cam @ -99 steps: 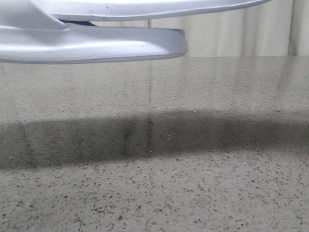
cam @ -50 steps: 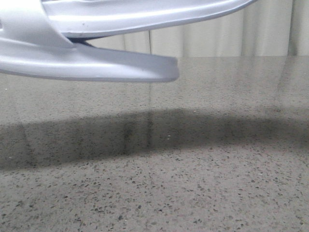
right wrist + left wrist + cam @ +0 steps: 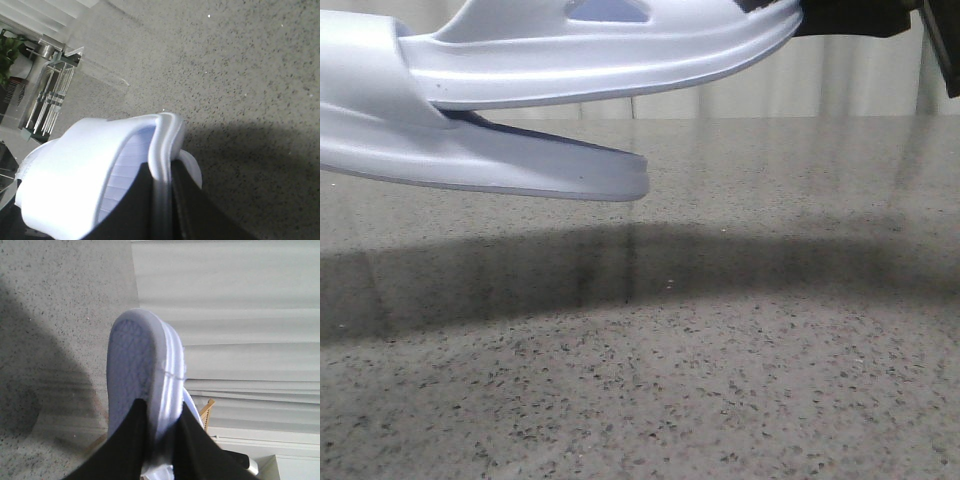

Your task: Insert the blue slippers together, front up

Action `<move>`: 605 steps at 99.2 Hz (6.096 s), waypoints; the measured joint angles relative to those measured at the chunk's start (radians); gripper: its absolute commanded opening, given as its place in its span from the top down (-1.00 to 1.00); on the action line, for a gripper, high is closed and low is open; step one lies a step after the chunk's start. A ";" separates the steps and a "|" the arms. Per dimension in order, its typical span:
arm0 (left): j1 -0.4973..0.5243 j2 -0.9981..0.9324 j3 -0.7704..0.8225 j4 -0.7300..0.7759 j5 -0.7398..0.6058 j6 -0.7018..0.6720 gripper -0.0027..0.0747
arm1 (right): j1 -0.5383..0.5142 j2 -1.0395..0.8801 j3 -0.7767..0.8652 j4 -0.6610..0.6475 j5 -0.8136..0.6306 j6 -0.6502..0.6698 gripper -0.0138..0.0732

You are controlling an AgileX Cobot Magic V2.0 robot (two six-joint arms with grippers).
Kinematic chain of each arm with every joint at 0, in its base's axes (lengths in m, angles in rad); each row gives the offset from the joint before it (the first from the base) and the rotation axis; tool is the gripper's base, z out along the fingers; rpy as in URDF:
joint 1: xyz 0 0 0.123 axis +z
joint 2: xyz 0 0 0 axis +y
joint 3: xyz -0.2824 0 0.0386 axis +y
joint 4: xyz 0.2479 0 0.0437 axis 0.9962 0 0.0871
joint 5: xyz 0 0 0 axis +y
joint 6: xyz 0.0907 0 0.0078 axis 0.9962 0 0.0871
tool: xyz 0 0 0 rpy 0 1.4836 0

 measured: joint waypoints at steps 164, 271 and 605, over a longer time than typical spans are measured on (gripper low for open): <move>-0.002 0.202 0.000 -0.231 0.051 0.335 0.89 | 0.038 -0.388 0.000 -0.249 -0.502 -0.144 -0.46; -0.003 0.788 -0.200 -0.301 0.148 0.773 0.89 | 0.038 -0.388 0.004 -0.253 -0.429 -0.144 -0.46; -0.003 -0.228 0.061 -0.025 -0.458 1.425 0.89 | 0.038 -0.990 0.607 -0.406 -0.831 -0.347 0.93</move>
